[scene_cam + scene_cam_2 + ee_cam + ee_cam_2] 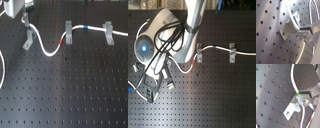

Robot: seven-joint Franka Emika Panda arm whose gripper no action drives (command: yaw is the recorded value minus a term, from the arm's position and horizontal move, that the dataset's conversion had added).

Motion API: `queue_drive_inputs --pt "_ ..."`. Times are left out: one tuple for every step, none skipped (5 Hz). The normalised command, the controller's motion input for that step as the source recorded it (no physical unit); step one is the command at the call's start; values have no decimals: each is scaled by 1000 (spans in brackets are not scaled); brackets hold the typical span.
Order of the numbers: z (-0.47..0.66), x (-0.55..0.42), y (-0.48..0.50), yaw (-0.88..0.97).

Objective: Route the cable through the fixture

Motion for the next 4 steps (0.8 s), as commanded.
queue_drive_inputs --pt "271 -155 83 409" --pt "321 -92 50 620" --pt "372 -255 166 457" --pt "39 -96 76 174"
